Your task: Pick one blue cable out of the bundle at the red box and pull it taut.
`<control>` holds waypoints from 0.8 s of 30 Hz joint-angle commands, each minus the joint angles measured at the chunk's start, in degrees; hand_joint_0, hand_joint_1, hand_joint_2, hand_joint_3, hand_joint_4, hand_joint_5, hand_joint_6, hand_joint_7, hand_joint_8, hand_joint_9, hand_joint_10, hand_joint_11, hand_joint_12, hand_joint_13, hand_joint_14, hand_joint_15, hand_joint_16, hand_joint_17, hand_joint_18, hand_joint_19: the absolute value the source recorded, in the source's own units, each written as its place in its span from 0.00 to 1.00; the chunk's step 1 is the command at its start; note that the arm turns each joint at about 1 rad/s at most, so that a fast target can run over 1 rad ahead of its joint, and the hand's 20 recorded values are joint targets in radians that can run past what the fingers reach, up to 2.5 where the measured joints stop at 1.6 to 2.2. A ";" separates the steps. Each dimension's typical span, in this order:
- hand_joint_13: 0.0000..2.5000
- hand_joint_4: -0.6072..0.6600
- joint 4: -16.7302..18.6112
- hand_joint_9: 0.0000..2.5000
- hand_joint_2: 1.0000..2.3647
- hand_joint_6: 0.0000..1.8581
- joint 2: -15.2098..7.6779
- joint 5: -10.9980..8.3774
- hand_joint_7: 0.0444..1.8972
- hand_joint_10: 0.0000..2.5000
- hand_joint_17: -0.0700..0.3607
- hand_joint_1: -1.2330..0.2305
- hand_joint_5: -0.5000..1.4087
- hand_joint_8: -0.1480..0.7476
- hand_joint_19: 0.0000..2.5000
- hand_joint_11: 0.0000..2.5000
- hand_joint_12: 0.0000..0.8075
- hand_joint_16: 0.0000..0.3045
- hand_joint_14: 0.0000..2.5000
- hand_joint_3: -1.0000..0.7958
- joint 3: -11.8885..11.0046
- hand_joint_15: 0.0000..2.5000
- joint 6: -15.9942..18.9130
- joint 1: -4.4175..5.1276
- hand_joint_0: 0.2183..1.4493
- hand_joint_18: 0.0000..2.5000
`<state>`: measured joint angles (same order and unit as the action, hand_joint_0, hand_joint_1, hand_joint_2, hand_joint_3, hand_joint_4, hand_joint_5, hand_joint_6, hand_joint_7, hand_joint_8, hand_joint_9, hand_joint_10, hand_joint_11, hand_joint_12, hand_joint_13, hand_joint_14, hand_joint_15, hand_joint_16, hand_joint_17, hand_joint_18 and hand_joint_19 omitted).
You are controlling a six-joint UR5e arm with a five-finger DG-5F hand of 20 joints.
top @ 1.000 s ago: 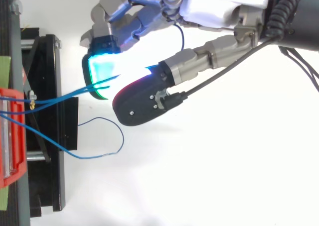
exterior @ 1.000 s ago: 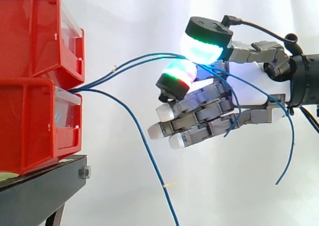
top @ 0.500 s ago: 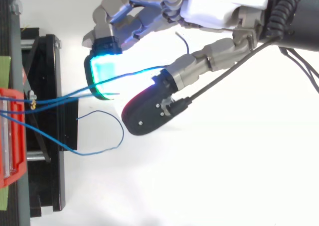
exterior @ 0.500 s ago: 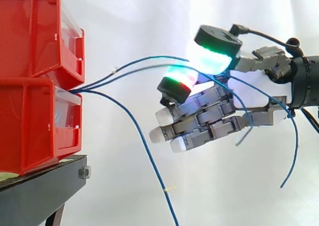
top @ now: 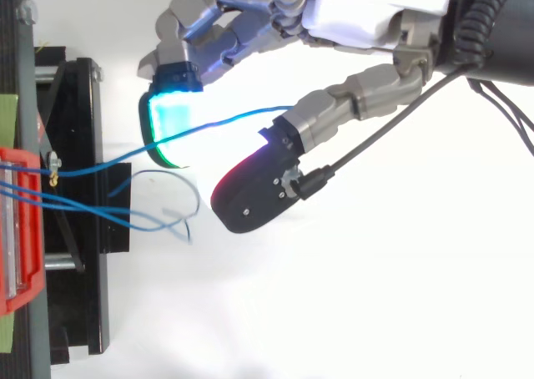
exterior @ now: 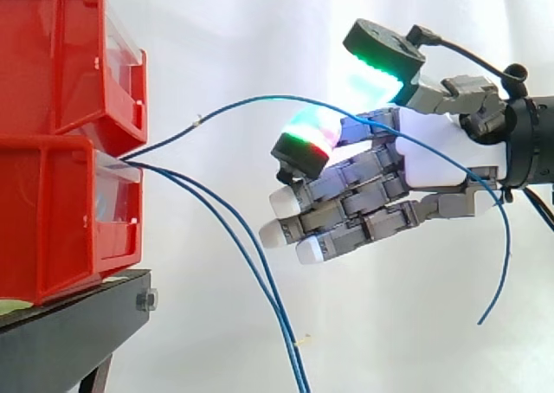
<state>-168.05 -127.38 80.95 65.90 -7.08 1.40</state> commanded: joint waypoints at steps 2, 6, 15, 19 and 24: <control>0.16 0.61 0.00 0.28 0.00 0.46 -0.06 0.00 0.49 0.00 0.53 0.30 0.18 0.56 0.10 0.14 0.54 0.23 0.00 0.28 0.02 0.08 -0.04 -0.08 0.15 0.16; 0.16 0.61 0.00 0.29 0.00 0.45 0.03 0.00 0.48 0.00 0.54 0.33 0.18 0.57 0.10 0.14 0.55 0.24 0.00 0.28 0.02 0.07 0.05 0.01 0.13 0.16; 0.15 0.54 0.00 0.30 0.00 0.43 0.03 0.00 0.56 0.00 0.46 0.41 0.19 0.50 0.11 0.13 0.47 0.19 0.00 0.31 0.02 0.08 0.05 -0.08 0.26 0.12; 0.15 0.55 0.09 0.30 0.01 0.44 -0.06 0.00 0.58 0.00 0.46 0.37 0.19 0.51 0.11 0.14 0.47 0.18 0.00 0.36 0.02 0.08 0.05 0.01 0.28 0.12; 0.15 0.55 0.17 0.30 0.01 0.45 -0.06 0.00 0.58 0.00 0.45 0.34 0.19 0.51 0.11 0.14 0.46 0.18 0.00 0.40 0.02 0.08 0.05 0.01 0.29 0.13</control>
<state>-167.93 -127.38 80.95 65.89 -7.03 1.39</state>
